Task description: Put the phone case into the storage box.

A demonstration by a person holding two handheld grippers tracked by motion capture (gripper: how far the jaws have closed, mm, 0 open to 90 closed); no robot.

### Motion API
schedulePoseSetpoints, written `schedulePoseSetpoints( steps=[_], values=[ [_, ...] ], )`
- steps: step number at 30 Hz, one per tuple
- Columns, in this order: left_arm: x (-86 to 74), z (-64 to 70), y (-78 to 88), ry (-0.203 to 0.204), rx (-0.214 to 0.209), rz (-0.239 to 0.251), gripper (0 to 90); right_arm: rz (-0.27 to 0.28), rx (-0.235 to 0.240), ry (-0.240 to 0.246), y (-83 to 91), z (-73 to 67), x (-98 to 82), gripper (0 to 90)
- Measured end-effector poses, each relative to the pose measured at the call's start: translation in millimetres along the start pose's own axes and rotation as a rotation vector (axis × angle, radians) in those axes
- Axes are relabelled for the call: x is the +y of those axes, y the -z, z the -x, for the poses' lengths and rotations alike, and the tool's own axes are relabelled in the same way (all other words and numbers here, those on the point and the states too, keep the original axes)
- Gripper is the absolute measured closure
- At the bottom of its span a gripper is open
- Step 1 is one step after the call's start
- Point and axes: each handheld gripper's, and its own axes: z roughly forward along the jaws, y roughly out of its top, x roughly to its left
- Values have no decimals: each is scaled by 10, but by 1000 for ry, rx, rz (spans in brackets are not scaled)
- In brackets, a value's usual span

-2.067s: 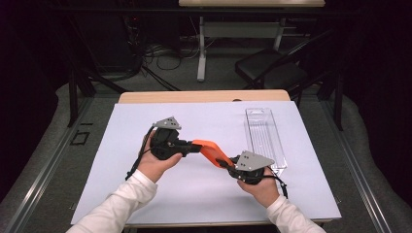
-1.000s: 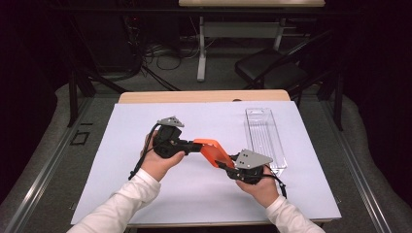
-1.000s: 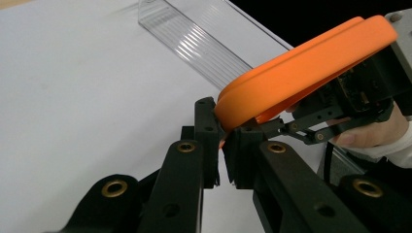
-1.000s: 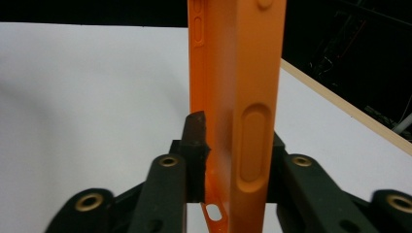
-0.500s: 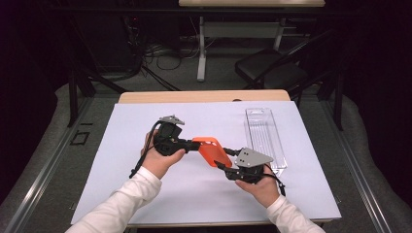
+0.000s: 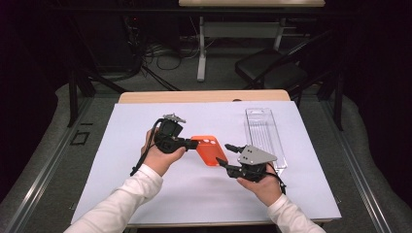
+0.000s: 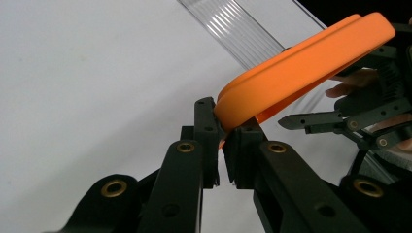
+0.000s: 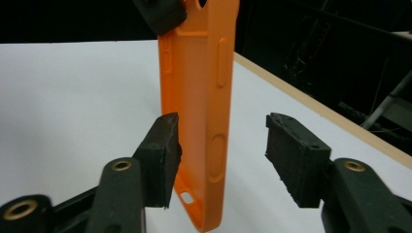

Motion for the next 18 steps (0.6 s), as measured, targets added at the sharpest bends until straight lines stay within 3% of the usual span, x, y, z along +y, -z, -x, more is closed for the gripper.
schedulePoseSetpoints(
  steps=[9,18],
  values=[
    [59,-11,-28,-4,42,-24,842,-35,-5,-24,12,37,70,445],
    [116,-3,-73,2,62,-34,842,-29,-15,-44,3,76,191,412]
  ],
)
